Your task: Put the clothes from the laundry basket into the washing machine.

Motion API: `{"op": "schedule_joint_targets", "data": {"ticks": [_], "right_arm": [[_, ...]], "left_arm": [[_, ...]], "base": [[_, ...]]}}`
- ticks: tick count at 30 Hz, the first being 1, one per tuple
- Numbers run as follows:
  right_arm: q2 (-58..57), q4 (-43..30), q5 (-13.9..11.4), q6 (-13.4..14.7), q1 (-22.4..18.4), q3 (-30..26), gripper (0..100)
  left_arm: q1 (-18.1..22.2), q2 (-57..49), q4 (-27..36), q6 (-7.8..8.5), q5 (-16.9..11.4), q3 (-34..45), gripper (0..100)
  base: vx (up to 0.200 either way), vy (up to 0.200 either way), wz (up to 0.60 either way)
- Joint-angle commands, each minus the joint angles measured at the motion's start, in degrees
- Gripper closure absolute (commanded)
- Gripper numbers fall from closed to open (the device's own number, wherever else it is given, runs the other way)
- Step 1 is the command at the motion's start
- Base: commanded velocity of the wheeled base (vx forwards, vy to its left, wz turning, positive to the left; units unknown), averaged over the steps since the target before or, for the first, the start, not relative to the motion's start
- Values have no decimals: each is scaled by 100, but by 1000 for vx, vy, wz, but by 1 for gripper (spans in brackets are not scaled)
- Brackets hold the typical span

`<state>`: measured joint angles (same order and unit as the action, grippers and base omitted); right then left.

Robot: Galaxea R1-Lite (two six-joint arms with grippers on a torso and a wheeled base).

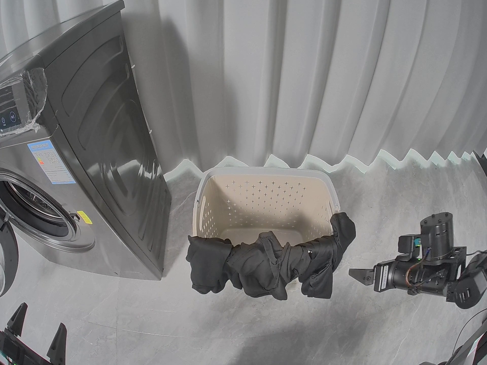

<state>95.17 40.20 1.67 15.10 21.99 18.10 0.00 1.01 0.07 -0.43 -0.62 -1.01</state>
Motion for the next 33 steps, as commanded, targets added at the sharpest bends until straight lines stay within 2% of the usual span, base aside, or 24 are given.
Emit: {"op": "schedule_joint_targets", "data": {"ticks": [1,5,8,19,23,33], "right_arm": [[1249,559,132,36,68,378,0],[1882,1068,167,28,24,510,0],[2225,1350,299,10,24,598,0],[3201,1473,369,28,77,1327,0],[3535,1807,483,-34,77,1468,0],[3886,2132,483,-60,51,1907,0]], "left_arm": [[0,-101,1,-1,1,92,0],[0,-101,1,8,1,92,0],[0,-101,10,8,1,92,0],[0,-101,10,16,9,92,0],[0,-101,10,16,9,92,0],[0,-101,10,16,1,92,0]], "base": [[0,0,0],[0,0,0],[0,0,0],[0,0,0],[0,0,0],[0,0,0]]}}
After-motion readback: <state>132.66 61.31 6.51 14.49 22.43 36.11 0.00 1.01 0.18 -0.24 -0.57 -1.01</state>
